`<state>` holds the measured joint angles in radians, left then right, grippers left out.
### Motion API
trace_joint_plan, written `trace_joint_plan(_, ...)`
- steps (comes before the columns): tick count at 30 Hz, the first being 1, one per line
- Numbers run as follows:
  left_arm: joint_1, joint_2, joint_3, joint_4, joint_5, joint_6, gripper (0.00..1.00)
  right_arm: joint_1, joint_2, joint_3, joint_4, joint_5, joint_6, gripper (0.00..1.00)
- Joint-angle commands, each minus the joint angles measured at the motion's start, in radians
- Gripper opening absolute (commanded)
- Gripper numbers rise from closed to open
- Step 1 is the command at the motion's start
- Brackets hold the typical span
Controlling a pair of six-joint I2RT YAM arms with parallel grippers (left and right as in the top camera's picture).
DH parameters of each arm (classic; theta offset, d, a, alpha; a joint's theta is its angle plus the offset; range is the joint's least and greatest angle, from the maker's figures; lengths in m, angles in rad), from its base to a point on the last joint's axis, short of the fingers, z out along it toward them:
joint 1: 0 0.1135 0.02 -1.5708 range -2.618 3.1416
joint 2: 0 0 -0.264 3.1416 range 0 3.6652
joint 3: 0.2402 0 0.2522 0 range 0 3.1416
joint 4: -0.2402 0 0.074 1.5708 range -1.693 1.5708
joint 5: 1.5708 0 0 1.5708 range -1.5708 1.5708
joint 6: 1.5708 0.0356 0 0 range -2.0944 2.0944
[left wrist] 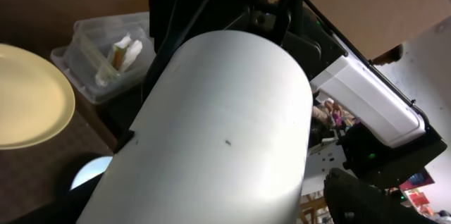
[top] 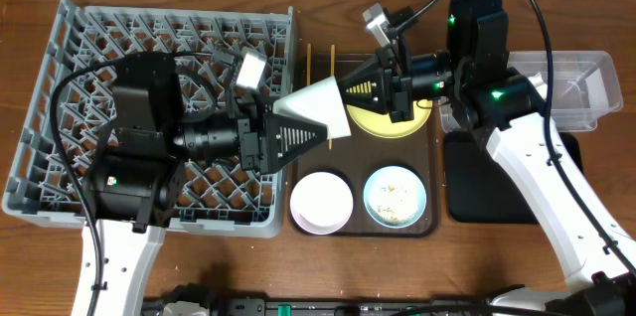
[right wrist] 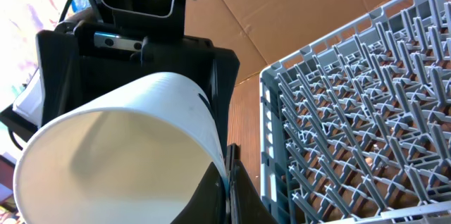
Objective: Sort waste into correct bins and load items into the dishwasher
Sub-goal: 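Hand the white cup from the right gripper to the left gripper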
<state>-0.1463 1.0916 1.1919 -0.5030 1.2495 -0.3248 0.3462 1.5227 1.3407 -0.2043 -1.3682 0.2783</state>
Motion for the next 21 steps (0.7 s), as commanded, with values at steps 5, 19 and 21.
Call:
trace_joint_plan(5,0.006,-0.001,0.023,0.027,-0.016,0.021,0.74,0.008,-0.011,0.014,-0.018,0.018,0.006,0.01)
trace_joint_plan(19,0.062,-0.003,0.023,-0.062,-0.317,0.115,0.7,-0.019,-0.014,0.014,-0.134,0.287,-0.059,0.51)
trace_joint_plan(21,0.105,-0.004,0.023,-0.125,-0.409,0.132,0.7,-0.035,-0.016,0.014,-0.214,0.441,-0.08,0.53)
